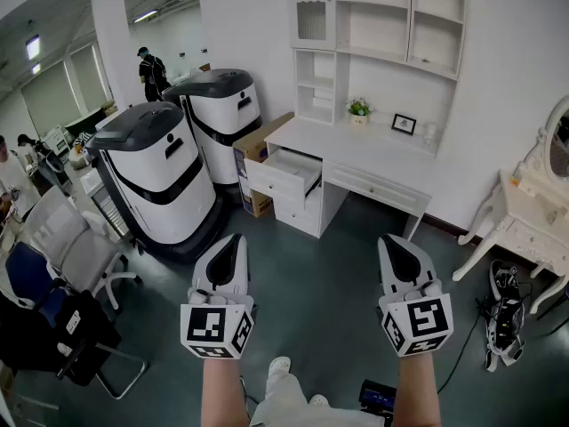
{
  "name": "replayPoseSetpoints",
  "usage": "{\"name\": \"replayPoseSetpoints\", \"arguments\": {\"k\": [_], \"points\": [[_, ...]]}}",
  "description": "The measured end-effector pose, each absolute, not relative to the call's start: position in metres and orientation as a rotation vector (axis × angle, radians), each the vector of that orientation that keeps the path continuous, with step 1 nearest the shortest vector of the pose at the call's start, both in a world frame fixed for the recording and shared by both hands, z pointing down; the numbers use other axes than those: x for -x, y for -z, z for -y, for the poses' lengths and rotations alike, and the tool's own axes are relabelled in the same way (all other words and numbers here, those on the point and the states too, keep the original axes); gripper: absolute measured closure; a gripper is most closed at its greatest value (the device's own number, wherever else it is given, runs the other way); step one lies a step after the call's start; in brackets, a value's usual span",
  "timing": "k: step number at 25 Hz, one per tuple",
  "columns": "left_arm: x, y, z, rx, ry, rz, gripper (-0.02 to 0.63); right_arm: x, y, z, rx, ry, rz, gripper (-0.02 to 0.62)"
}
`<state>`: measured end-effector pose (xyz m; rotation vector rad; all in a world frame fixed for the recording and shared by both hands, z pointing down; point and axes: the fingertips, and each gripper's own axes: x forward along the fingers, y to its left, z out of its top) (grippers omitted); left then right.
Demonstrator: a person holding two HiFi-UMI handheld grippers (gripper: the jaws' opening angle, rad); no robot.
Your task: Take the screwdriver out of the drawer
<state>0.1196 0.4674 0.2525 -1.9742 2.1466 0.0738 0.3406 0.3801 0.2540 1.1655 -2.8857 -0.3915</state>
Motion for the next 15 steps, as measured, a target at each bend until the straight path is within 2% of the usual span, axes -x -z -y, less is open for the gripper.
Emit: {"name": "replayPoseSetpoints", "arguments": {"k": [15], "points": [[-0.059, -0.26, -0.394, 2.018, -0.058, -2.126, 0.597, -0.281, -0.256, -0.31, -1.211, 0.357, 2.903, 0.589]]}}
